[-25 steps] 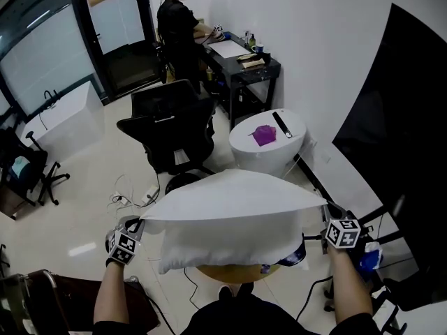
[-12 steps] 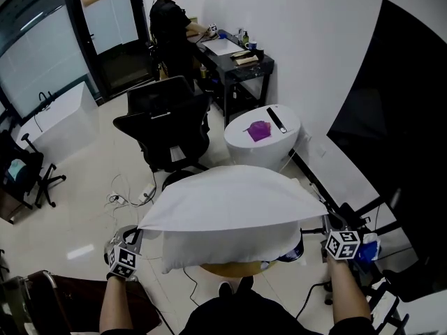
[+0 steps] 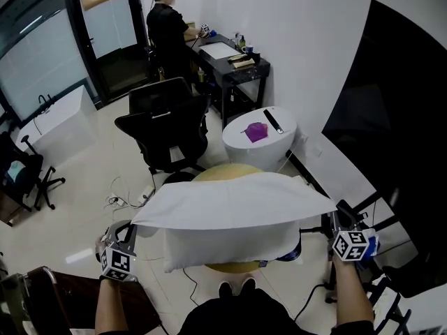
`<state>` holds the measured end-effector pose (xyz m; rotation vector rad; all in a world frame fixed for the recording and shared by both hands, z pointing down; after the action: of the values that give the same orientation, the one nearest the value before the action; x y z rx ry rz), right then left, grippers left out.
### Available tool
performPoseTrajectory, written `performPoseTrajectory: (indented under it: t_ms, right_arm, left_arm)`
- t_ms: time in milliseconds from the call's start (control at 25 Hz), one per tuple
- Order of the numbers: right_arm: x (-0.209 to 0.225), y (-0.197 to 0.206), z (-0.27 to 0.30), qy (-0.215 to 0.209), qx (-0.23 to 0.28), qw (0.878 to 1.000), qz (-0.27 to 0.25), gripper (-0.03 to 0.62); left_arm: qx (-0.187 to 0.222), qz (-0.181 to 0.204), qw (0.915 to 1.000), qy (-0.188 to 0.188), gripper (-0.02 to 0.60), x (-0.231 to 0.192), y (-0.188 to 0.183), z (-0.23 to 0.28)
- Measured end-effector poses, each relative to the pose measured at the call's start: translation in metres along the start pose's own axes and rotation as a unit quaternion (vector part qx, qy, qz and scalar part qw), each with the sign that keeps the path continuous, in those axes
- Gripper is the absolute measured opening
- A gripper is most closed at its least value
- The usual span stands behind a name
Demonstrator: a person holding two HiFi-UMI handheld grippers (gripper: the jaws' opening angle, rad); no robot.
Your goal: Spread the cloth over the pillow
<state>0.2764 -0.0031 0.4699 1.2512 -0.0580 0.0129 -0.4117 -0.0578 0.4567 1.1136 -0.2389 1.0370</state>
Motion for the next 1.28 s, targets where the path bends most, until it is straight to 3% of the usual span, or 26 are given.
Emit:
performPoseTrajectory:
  t_ms: [280, 560, 880, 1120, 1280]
  right_arm:
    - [0.002, -0.040, -0.029, -0.004, 0.041, 0.999, -0.011, 0.014]
    - [0.002, -0.042, -0.057, -0.017, 0.047, 0.998, -0.030, 0.014]
    - [-0.001, 0.030, -0.063, -0.025, -0.013, 0.998, -0.052, 0.015]
    - [-0.003, 0.081, -0.070, -0.030, -0.054, 0.996, -0.057, 0.014]
    - [0.002, 0.108, -0.068, -0.024, -0.080, 0.995, -0.055, 0.015]
  left_arm:
    - [0.026, 0.025, 0.9984, -0.043, 0.002, -0.016, -0.042, -0.033]
    - [0.012, 0.025, 0.9977, -0.061, 0.002, -0.009, -0.039, -0.055]
    - [-0.023, -0.010, 0.9996, -0.010, 0.002, 0.055, 0.010, -0.043]
    - [-0.064, -0.048, 0.9960, 0.040, 0.002, 0.102, 0.056, -0.038]
    - [-0.079, -0.056, 0.9934, 0.061, 0.003, 0.121, 0.066, -0.032]
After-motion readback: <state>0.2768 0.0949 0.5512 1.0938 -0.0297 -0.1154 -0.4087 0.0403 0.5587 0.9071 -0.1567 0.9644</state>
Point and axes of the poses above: the fingertips, and each gripper's own axes: z forward along the fingers, x to its right, y out of its underside, the point moved 10 cm from there along -z, backward along the fingers, and after that the axes turned 3 degrees about z, right-handed, at the moved point
